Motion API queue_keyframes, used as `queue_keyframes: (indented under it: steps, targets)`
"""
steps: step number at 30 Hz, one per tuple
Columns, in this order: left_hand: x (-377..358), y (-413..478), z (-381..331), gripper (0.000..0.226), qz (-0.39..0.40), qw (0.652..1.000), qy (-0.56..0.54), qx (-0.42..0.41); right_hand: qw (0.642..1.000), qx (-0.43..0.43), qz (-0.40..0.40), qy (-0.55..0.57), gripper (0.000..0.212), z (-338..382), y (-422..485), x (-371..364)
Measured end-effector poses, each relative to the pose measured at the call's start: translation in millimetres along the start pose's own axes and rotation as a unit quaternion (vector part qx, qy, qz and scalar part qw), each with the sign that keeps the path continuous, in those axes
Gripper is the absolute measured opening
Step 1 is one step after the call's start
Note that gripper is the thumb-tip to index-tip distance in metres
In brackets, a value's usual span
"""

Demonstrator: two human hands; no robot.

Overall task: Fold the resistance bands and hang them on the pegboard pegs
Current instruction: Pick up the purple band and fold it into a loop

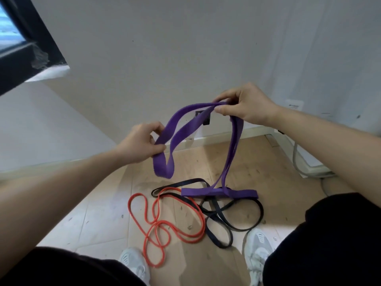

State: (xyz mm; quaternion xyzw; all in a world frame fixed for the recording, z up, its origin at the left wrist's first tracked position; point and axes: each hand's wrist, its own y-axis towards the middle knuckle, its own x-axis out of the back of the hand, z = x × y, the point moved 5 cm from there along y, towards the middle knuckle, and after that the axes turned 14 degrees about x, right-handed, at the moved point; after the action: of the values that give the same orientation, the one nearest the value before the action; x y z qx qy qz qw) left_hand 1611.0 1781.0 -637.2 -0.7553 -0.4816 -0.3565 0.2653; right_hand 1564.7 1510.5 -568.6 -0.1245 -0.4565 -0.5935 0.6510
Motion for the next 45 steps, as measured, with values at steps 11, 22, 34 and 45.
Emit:
queue_keyframes:
  steps: [11,22,34,45]
  targets:
    - [20,1,3,0.039,0.065,0.965,-0.238,0.094,0.998,-0.036,0.048,-0.022,0.014,-10,-7,-1]
    - [10,1,6,0.047,0.088,0.989,0.083,0.086,0.995,0.021,0.064,0.068,0.024,18,2,-23]
    - [-11,-12,-57,0.036,0.114,0.974,-0.195,0.0,0.982,0.057,0.099,0.147,0.036,41,7,-37]
    - [27,-16,-70,0.027,0.009,0.944,-0.326,-0.049,0.967,-0.031,0.181,0.179,0.028,10,-7,-86]
